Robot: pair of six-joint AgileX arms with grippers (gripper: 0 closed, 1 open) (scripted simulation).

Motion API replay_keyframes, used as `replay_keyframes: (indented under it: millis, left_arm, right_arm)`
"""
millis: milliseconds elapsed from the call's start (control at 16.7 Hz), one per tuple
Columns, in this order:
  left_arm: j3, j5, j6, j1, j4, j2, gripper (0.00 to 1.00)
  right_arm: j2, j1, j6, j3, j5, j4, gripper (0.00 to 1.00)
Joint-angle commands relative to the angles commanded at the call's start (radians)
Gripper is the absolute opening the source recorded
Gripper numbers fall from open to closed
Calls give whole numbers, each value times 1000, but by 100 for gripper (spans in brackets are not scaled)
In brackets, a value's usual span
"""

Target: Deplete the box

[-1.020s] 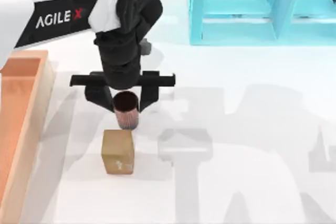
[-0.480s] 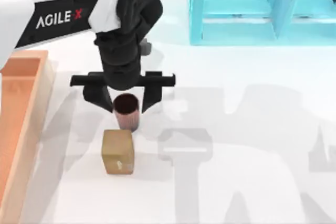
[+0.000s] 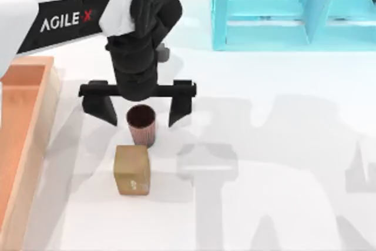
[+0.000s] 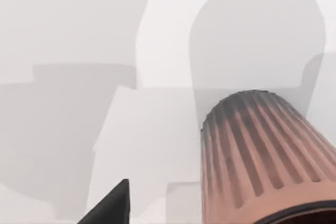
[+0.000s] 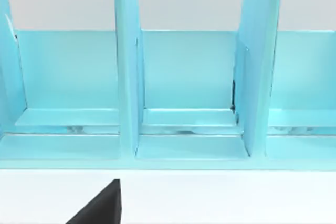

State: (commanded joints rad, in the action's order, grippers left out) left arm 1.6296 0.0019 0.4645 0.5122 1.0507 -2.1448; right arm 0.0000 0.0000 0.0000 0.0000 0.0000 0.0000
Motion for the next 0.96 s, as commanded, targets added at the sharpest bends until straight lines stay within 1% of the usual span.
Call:
replay_keyframes:
  millis: [300, 420, 780, 960]
  left_arm:
    - [17, 0, 1, 0, 17, 0, 100]
    - [74, 0, 2, 1, 75, 2, 100]
    - [306, 0, 4, 3, 343, 28, 100]
    - [342, 0, 3, 2, 379, 37, 100]
  right_arm:
    - [0, 0, 0, 0, 0, 0, 100]
    - [0, 0, 0, 0, 0, 0, 100]
    - [0, 0, 0, 0, 0, 0, 100]
    - [0, 0, 0, 0, 0, 0, 100]
